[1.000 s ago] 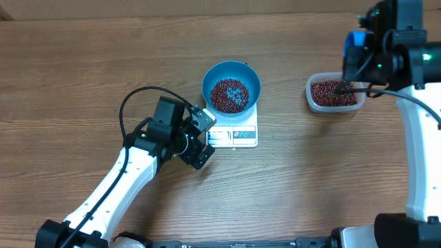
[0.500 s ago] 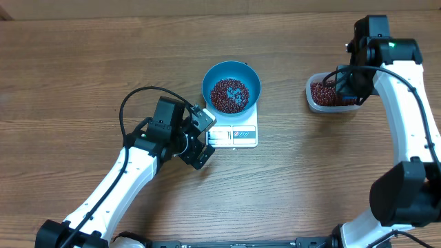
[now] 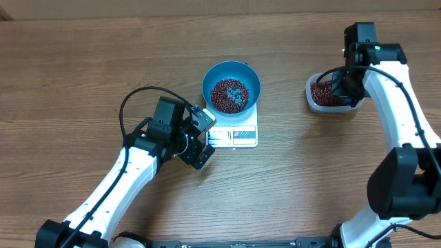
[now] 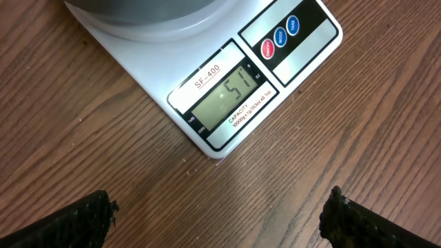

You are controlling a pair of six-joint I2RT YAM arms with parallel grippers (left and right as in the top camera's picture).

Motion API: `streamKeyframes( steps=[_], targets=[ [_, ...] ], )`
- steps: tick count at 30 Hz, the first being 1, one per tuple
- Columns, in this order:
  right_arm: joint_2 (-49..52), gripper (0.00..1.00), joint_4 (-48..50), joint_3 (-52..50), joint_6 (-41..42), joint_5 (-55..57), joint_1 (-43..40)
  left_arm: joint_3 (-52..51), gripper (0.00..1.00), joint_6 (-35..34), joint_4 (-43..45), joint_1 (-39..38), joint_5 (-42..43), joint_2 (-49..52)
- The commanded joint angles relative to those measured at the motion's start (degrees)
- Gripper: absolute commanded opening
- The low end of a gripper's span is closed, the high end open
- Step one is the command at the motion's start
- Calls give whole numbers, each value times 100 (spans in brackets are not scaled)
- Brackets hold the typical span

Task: Scoop item into bowl and weigh 150g on scale
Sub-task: 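Scoop beans again from the tub with the right gripper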

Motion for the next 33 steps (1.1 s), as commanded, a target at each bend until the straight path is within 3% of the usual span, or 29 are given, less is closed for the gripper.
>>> streamKeyframes(
  steps=[1, 33],
  targets=[
    [107, 4, 166, -83, 81, 304, 31, -33, 100, 44, 15, -35, 48, 28],
    [122, 4, 568, -1021, -96, -330, 164, -33, 99, 44, 15, -35, 48, 28]
  ],
)
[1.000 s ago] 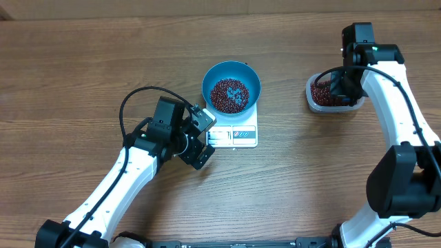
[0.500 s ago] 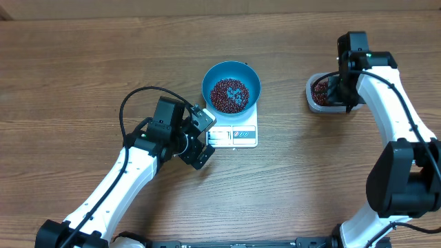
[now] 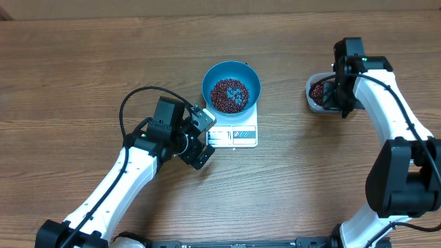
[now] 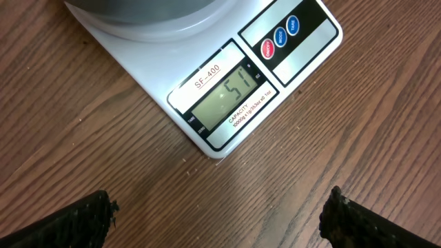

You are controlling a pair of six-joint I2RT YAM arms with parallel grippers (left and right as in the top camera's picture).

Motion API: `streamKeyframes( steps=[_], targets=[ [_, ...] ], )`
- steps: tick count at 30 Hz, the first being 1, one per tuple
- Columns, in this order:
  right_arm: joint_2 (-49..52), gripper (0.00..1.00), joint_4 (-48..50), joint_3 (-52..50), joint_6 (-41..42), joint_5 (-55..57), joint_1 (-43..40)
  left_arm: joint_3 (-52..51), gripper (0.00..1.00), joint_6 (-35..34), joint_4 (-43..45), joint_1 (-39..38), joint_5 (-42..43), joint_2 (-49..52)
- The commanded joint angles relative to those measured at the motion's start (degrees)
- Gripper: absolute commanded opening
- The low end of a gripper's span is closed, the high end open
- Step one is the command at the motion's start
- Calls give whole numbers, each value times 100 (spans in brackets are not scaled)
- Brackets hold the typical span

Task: Scoop item into bowl and weigh 150g on scale
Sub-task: 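Scoop beans again from the tub with the right gripper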

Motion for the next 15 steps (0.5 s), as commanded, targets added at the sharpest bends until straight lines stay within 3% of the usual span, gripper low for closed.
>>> streamKeyframes(
  steps=[1, 15],
  targets=[
    [35, 4, 20, -153, -24, -109, 68, -33, 99, 44, 15, -35, 48, 28],
    [35, 4, 85, -155, -199, -304, 258, -33, 100, 44, 15, -35, 48, 28]
  ],
)
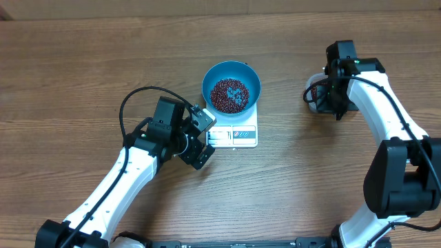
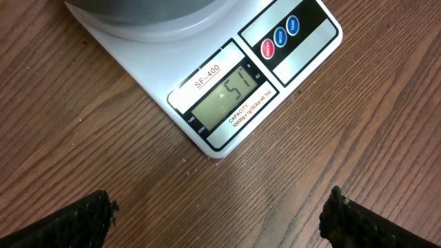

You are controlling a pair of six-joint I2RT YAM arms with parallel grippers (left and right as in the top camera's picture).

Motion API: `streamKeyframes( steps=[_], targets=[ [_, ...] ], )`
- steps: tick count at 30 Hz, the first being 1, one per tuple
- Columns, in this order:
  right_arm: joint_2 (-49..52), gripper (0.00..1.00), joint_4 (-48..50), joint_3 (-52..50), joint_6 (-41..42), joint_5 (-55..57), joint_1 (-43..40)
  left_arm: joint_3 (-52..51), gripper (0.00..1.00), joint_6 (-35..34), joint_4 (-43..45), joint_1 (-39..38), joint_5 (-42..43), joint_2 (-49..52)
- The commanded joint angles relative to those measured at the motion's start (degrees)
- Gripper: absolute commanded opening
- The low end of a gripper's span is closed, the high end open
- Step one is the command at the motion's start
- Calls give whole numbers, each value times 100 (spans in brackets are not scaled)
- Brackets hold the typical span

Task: Scoop item into bowl and weigh 150g on scale
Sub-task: 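Scoop beans again from the tub with the right gripper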

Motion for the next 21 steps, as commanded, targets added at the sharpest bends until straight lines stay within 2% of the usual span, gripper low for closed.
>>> streamKeyframes(
  steps=[1, 21],
  targets=[
    [35, 4, 39, -46, -59, -118, 59, -33, 99, 44, 17, -35, 48, 28],
    [57, 4, 103, -57, -310, -636, 59, -33, 100, 44, 17, -35, 48, 28]
  ],
)
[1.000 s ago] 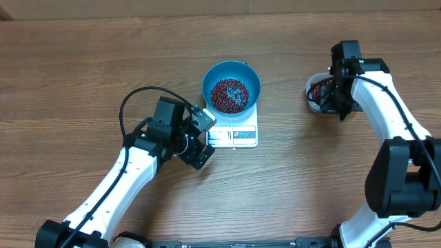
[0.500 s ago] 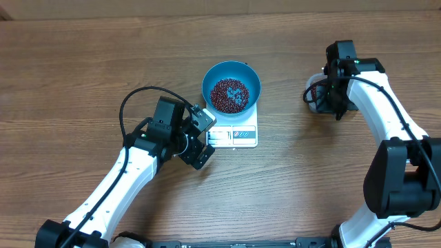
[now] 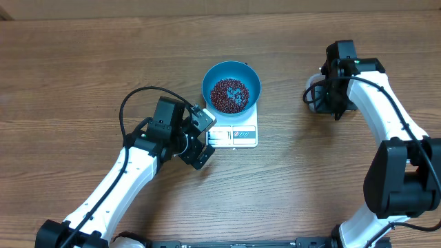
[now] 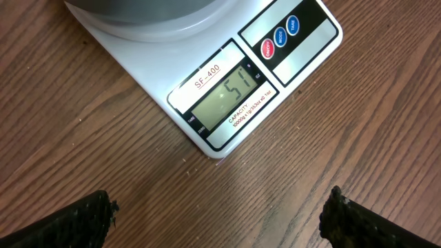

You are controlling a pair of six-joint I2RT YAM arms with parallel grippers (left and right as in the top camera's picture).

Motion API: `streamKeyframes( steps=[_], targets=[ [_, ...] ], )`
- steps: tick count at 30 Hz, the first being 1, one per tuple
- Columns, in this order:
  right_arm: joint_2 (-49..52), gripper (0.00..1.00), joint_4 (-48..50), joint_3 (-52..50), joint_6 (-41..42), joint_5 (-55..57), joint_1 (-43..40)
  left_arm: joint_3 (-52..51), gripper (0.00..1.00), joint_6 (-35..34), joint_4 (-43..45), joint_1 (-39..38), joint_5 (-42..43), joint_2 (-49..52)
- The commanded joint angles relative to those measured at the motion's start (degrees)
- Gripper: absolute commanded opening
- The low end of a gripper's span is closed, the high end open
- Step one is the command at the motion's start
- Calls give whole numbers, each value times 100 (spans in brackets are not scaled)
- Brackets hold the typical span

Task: Scoop item into bowl and weigh 150g on scale
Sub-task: 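Scoop beans again from the tub with the right gripper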

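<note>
A blue bowl [image 3: 231, 87] holding red beans stands on the white scale [image 3: 238, 135]. In the left wrist view the scale's display [image 4: 231, 89] reads 51. My left gripper [image 3: 205, 138] hovers open over bare wood just left of the scale's front, with nothing between its fingers [image 4: 83, 217]. My right gripper [image 3: 322, 96] sits down over the clear bean container [image 3: 309, 91] at the right, covering nearly all of it. Its jaws are hidden from above.
The wooden table [image 3: 83, 76] carries only the scale, the bowl and the container. The left arm's black cable [image 3: 131, 103] loops above its wrist. The scale's red and blue buttons [image 4: 279, 38] lie right of the display.
The right gripper first stood at the container's right side with the beans showing. Then it was further left over the container, and later covered nearly all of it, where it stays. The left arm held still and the display read 51 throughout.
</note>
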Motion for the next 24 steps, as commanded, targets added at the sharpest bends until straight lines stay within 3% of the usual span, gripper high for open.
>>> streamKeyframes(
  steps=[1, 24],
  targets=[
    [70, 4, 83, -57, -136, -354, 52, -33, 99, 44, 15, -35, 48, 28],
    [184, 4, 258, -61, -153, -2015, -407, -33, 100, 44, 15, -35, 48, 28]
  ],
)
